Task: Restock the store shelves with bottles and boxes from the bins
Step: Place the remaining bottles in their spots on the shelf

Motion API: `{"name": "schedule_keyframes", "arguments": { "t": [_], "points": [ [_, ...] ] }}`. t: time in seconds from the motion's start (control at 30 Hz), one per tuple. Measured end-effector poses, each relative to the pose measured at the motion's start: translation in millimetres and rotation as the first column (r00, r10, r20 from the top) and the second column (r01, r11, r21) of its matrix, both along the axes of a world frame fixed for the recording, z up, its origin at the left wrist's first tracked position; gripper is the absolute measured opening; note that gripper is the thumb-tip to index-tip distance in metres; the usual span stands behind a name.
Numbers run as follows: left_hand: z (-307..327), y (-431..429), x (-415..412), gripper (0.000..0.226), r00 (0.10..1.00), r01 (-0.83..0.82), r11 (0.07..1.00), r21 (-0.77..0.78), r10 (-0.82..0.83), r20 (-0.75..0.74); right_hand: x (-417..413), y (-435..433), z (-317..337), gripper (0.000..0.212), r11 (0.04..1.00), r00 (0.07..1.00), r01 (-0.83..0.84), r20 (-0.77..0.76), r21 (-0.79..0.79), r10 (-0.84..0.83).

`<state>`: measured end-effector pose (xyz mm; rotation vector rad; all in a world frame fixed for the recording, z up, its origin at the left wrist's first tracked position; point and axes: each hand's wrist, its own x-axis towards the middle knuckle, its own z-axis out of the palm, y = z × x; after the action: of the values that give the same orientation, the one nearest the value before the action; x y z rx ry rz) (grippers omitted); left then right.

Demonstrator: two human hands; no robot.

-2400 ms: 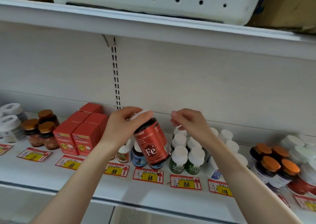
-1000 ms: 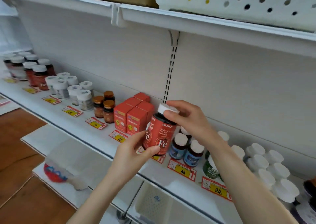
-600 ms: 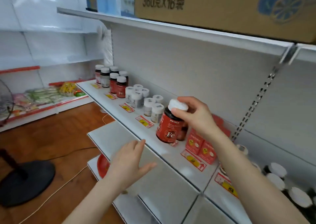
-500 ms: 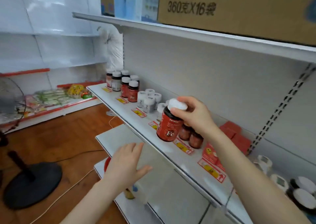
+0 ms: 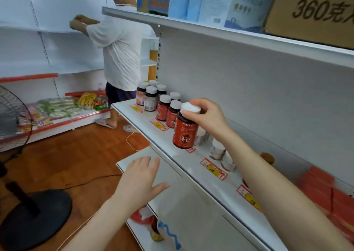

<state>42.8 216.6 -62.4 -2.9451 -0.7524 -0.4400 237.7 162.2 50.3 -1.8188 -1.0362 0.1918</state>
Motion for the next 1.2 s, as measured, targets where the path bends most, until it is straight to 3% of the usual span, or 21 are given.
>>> {"name": "schedule_keyframes", "arguments": {
  "t": [0.13, 0.4, 0.57, 0.97, 1.2],
  "points": [
    [-6.7, 54.3, 32.6, 0.074, 0.998, 0.016, 0.993, 0.118, -0.023, 0.054, 26.0, 47.0, -4.4, 0.043, 0.999, 0.998, 0.048, 0.029, -0.013, -0.047],
    [-2.9, 141.6, 96.8, 0.069, 0.995, 0.081, 0.986, 0.146, -0.089, 0.048, 97.5, 131.0, 14.6, 0.056, 0.973, 0.967, 0.224, 0.115, 0.056, -0.229],
    [-17.3, 175.3, 119.3, 0.067, 0.992, 0.122, 0.989, 0.085, -0.125, 0.026, 132.3, 159.0, 16.3, 0.06, 0.939, 0.929, 0.343, 0.141, 0.019, -0.342],
    [-58.8, 226.6, 137.5, 0.072, 0.96, 0.278, 0.96, -0.027, -0.279, -0.028, 165.1, 204.4, -31.4, 0.054, 0.809, 0.887, 0.428, 0.018, -0.402, -0.461],
    [-71.5, 236.6, 141.6, 0.073, 0.932, 0.356, 0.931, -0.081, -0.36, -0.035, 165.4, 215.7, -52.0, 0.048, 0.756, 0.864, 0.414, -0.042, -0.507, -0.502]
  ]
}}
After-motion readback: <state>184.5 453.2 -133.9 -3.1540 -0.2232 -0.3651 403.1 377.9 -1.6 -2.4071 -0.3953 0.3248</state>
